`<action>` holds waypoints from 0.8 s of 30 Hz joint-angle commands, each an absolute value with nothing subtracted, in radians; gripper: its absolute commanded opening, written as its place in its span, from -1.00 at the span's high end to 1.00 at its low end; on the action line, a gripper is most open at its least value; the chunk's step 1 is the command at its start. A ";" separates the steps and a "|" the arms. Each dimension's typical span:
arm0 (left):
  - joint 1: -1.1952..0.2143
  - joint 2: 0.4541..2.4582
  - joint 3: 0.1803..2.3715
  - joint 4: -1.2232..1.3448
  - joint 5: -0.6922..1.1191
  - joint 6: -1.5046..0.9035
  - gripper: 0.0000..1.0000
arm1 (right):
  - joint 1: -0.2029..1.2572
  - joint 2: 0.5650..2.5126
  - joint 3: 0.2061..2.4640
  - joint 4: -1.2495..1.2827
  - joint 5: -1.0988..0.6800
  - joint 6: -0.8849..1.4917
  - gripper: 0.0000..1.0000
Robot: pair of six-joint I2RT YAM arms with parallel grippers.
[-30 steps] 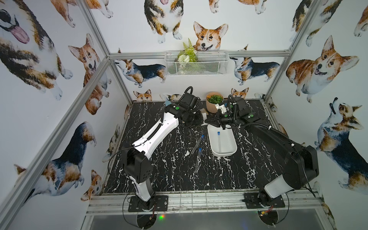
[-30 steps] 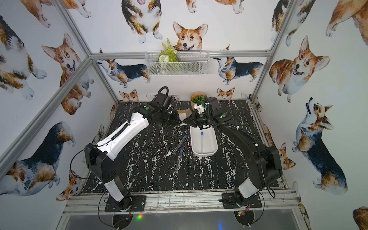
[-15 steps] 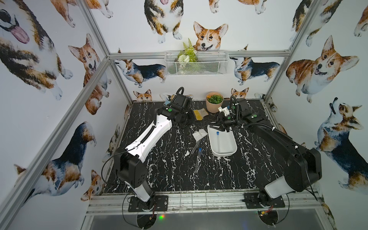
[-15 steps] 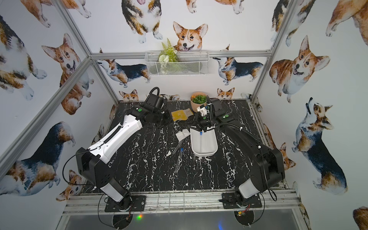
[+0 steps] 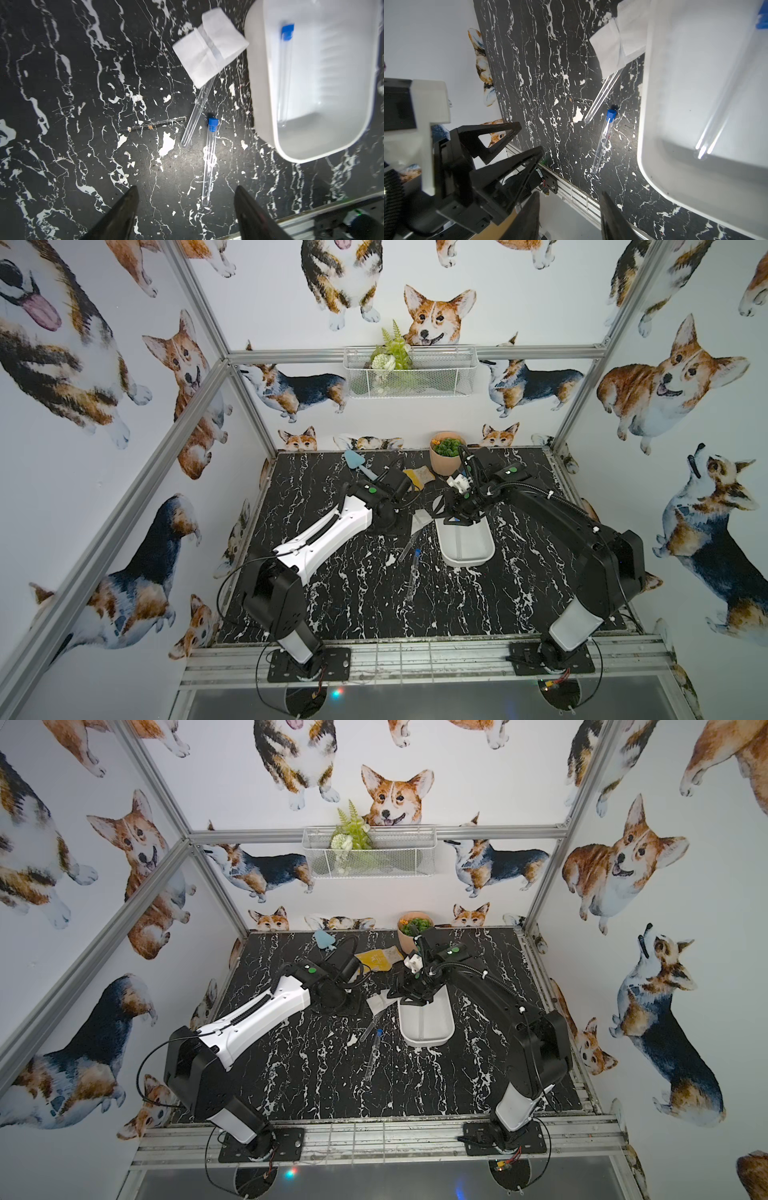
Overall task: Wipe the exteriors of test tubes
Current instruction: Pick up the test tube at the center of the board.
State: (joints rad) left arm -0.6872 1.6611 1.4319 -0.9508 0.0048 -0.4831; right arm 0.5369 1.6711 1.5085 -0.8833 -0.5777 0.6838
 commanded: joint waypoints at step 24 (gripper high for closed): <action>-0.930 1.927 1.334 -0.821 -0.037 -0.539 0.06 | 0.522 1.549 1.380 -1.074 -0.496 0.558 -0.02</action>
